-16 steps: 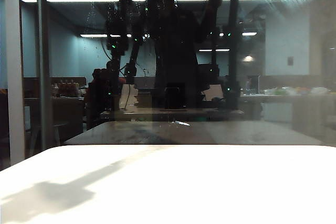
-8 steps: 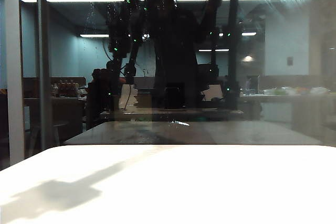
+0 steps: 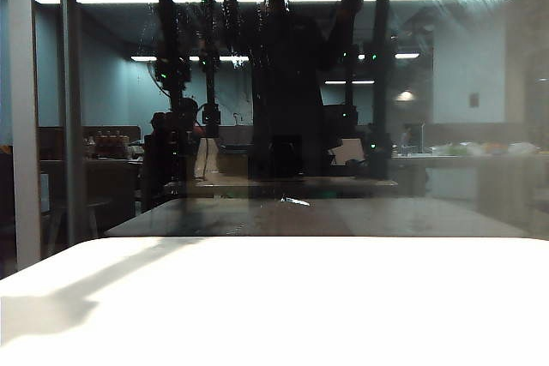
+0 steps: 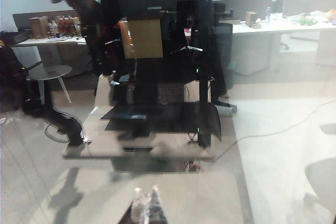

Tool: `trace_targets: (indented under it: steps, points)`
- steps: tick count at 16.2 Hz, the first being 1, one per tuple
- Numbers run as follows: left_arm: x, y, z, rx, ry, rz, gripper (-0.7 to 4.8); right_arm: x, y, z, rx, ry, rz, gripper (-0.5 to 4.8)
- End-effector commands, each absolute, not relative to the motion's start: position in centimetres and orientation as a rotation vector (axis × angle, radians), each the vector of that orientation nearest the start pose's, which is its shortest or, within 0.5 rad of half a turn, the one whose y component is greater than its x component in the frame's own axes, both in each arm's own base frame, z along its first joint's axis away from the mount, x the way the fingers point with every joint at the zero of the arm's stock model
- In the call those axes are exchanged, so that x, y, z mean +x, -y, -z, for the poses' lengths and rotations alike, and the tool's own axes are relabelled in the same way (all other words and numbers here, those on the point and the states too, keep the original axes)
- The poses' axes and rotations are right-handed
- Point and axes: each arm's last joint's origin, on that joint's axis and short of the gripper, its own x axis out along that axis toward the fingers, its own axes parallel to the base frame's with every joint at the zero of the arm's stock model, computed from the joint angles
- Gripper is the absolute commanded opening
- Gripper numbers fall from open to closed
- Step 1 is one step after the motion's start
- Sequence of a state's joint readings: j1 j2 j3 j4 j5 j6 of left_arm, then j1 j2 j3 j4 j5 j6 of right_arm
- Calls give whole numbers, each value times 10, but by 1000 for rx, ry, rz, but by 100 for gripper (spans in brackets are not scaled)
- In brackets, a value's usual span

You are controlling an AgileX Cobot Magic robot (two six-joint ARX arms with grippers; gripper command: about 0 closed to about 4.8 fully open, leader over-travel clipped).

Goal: Reach upward to find where there is water on the glass, pick up the sponge from the table, dry the water, and finally place the sponge back on the table.

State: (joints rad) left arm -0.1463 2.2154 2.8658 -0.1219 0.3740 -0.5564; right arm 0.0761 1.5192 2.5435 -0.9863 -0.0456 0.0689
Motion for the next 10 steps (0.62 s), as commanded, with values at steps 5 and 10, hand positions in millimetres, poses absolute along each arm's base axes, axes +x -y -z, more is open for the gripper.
trace_targets:
  steps: [5,10]
  points:
    - [412,40,-553,-285,270,581,-6,176,-15,-613,67,49,-121,-5]
    - [430,67,-510,-123,-4,598,-6,183,-15,-610,66,21,-120,-6]
